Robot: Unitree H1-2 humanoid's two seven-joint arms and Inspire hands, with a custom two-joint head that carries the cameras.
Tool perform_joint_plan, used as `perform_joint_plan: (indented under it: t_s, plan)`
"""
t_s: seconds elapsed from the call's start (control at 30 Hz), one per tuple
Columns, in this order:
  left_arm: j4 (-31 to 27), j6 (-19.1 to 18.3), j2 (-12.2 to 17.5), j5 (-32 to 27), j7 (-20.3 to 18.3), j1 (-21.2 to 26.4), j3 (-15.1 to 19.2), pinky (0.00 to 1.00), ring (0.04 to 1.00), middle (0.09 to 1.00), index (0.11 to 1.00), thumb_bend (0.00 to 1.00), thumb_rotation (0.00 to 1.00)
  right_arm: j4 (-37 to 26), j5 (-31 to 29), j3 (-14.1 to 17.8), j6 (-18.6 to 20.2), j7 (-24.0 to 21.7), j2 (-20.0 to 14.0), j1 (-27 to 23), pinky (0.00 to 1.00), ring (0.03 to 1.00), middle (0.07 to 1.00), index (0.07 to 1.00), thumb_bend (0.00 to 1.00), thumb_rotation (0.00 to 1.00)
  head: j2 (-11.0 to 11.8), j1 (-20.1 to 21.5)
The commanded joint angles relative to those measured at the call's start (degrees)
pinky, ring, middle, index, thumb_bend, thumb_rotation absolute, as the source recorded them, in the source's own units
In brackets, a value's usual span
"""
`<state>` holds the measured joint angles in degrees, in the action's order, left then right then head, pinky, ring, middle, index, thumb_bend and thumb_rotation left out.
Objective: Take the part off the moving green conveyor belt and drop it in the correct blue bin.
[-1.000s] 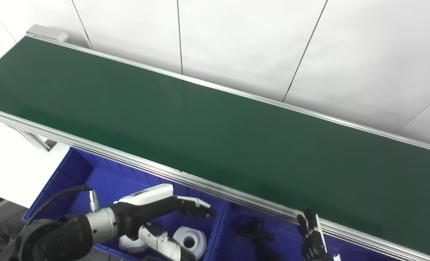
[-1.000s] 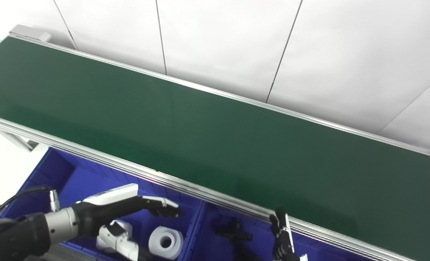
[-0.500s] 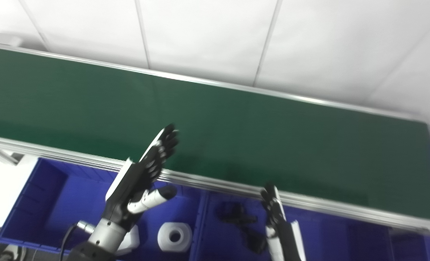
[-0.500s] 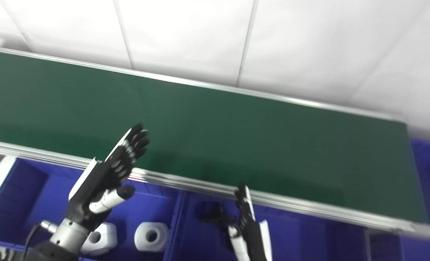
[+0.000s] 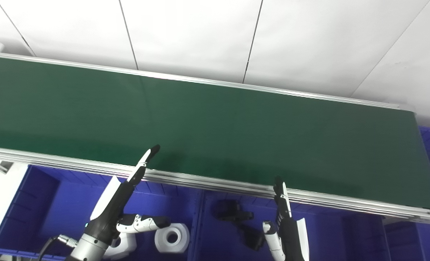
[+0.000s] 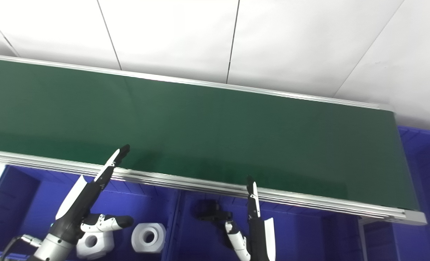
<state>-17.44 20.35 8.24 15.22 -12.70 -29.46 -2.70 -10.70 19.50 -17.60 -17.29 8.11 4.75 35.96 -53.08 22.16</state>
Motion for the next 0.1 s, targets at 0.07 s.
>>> perform_joint_plan:
  t_s: [0.07]
  plan:
    - [-4.50,2.37,-1.57,1.92,3.61,-1.37,-0.23,1.00,1.000,1.000,1.000,0.81,0.84,-3.02,-0.26,-3.02,-1.15,0.54,3.71,0.81,1.00,1.000,1.000,1.000,0.79,1.00,-0.07,-0.52]
